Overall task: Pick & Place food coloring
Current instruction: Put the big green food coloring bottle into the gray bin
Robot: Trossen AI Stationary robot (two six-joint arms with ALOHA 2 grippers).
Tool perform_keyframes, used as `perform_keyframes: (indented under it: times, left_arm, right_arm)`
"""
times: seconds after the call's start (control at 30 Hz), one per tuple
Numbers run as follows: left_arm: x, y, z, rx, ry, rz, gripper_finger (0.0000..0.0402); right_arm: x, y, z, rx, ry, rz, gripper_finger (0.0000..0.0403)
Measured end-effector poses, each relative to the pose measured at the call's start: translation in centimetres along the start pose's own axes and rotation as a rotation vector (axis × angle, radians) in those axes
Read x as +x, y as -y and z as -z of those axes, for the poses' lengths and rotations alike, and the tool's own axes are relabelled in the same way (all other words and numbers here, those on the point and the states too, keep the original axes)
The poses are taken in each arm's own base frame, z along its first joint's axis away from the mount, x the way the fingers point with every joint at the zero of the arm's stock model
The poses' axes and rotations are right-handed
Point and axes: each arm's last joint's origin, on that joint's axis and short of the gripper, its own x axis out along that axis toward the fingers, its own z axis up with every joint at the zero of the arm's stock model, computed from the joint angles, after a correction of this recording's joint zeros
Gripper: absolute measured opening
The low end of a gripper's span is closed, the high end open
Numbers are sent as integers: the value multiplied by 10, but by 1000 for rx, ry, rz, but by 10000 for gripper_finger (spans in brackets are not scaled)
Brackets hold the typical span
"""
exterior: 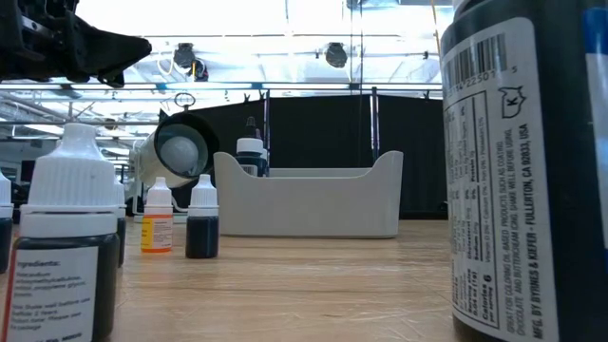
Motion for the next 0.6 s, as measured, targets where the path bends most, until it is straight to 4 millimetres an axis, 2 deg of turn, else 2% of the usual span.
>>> perform_keyframes:
  times: [0.33, 0.6]
  left_arm:
    - [0, 0, 0, 3, -2, 0, 18]
    - [0, 0, 1, 6, -7, 1, 4]
  right_arm:
    - [4, 1, 3, 43, -14, 14, 325]
    - [12, -8, -3, -3, -54, 22, 325]
